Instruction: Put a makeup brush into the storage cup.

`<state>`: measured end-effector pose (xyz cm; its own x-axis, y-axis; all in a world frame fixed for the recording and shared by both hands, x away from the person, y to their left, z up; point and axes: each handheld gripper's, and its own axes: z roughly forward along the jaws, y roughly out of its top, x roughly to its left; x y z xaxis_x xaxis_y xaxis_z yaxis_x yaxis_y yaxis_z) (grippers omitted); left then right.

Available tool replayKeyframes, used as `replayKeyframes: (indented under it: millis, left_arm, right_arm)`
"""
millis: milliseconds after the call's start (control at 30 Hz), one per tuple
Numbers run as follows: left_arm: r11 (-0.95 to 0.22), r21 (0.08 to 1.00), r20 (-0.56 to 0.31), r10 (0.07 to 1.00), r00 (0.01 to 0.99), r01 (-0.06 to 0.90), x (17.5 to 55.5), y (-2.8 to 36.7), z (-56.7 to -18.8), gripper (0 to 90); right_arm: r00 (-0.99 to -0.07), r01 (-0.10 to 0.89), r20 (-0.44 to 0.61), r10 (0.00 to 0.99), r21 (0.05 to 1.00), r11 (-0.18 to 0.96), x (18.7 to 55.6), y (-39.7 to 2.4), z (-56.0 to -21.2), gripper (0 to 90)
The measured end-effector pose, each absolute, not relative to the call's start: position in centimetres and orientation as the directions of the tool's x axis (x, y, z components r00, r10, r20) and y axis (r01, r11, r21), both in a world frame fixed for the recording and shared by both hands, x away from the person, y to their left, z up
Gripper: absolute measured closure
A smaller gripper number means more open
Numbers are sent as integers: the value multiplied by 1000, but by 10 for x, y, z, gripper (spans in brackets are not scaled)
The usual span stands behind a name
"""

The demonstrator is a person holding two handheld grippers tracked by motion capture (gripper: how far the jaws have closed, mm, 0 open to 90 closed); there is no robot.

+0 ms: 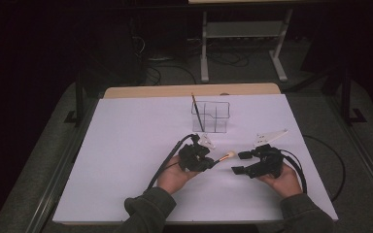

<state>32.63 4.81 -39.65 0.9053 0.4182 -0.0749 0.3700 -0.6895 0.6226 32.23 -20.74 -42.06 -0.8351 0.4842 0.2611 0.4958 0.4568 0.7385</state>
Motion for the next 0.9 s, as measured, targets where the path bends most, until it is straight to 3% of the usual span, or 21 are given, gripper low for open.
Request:
replayKeyframes:
  millis: [567, 900]
  left_arm:
    - [-638, 674, -89, 429, 899, 372, 326, 71, -380, 834]
    - [-641, 686, -72, 410, 909, 343, 323, 82, -375, 834]
  right_arm:
    - [-844, 517, 347, 410, 730, 446, 334, -181, -418, 433]
    - [-846, 519, 358, 396, 725, 452, 340, -172, -413, 447]
